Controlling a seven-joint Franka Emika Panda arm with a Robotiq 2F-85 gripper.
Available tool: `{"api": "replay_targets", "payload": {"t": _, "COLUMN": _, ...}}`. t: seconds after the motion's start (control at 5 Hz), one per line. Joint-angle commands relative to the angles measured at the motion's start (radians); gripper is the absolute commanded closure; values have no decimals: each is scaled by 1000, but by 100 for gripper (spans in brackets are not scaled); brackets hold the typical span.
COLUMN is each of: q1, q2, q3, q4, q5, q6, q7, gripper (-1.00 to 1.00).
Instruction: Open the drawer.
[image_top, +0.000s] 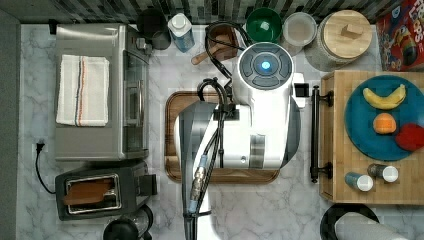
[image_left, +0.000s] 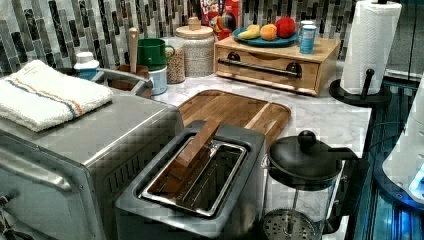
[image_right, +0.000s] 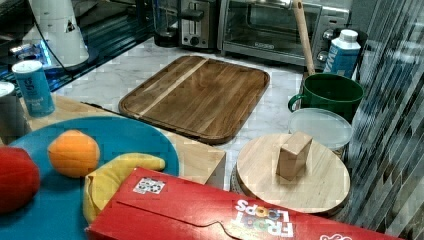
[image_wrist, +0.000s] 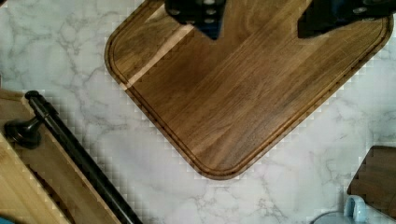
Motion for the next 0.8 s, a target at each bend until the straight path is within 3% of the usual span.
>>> {"api": "replay_targets", "payload": {"t": 0.2, "q1": -1, "q2": 4, "q3": 0, "q4": -4, "q5": -1, "q6": 1, "q7": -1, "gripper": -100}}
{"api": "replay_targets", "payload": {"t": 0.4, "q1": 3, "q2": 13, "q3": 5, "q4": -7, "q5": 20, "q6": -10, "q7": -26, "gripper": -100}}
{"api": "replay_targets", "payload": {"t": 0.8, "q1": -27, "q2": -59, "q3": -13, "q4": -195, "q5": 11, "q6": 165, "q7": -387, "gripper": -100}}
